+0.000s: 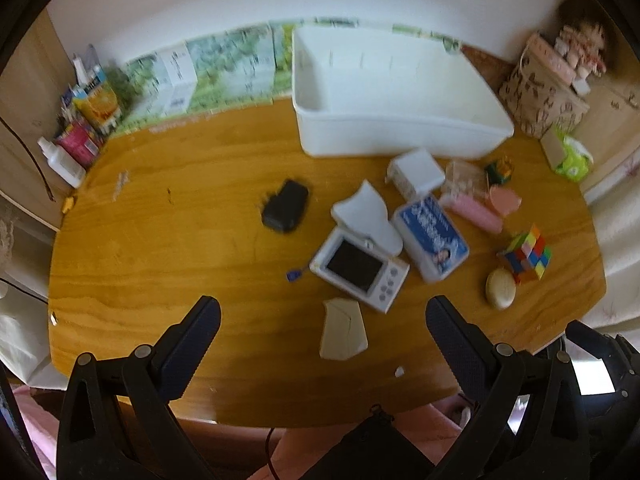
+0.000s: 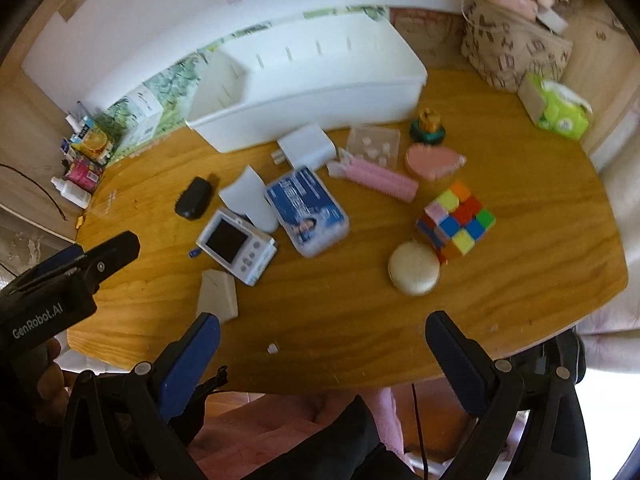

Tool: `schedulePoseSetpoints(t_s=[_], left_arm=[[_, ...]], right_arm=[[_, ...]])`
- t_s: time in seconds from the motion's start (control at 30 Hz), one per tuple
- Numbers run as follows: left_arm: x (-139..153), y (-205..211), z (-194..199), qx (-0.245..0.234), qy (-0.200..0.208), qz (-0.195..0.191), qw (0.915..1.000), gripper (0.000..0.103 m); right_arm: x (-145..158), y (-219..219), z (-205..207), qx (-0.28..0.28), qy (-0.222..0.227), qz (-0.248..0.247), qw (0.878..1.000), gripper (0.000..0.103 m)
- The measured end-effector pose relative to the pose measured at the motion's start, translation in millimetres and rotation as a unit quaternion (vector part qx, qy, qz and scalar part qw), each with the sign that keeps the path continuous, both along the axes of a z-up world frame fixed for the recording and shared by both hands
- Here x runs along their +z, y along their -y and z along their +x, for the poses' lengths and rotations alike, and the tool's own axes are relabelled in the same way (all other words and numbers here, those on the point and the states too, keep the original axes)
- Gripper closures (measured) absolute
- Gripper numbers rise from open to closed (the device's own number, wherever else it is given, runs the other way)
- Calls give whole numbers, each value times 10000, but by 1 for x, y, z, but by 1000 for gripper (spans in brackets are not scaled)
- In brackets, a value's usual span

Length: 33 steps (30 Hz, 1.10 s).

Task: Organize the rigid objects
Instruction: 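Lower the left gripper toward the beige card while the right gripper approaches the gold compact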

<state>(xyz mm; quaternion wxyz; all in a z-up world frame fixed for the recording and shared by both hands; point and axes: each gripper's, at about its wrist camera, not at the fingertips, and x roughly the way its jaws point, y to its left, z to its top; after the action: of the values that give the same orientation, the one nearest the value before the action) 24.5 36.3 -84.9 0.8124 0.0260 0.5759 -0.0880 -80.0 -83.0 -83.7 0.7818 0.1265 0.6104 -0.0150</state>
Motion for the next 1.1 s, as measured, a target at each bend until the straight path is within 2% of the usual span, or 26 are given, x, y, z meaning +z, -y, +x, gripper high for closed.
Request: schedulePoseSetpoints(t_s=[0.27, 0.53, 0.87, 1.1], left_arm=[[-38, 13, 0, 85, -796, 161, 9967, 1], [-75, 18, 5, 397, -1536, 181, 9872, 1], [-102, 3, 15, 995, -1868, 289, 9769, 2], [-118, -19, 24, 1287, -2080, 269, 9693, 13]], right_arm=[[-33, 29, -4, -468, -500, 175, 9975, 0], [-69, 57, 3, -840, -918, 449, 9912, 1], [-107, 79, 25, -1155, -1368, 583, 9821, 12], [-124, 85, 44, -1187, -1556, 513, 9793, 22]])
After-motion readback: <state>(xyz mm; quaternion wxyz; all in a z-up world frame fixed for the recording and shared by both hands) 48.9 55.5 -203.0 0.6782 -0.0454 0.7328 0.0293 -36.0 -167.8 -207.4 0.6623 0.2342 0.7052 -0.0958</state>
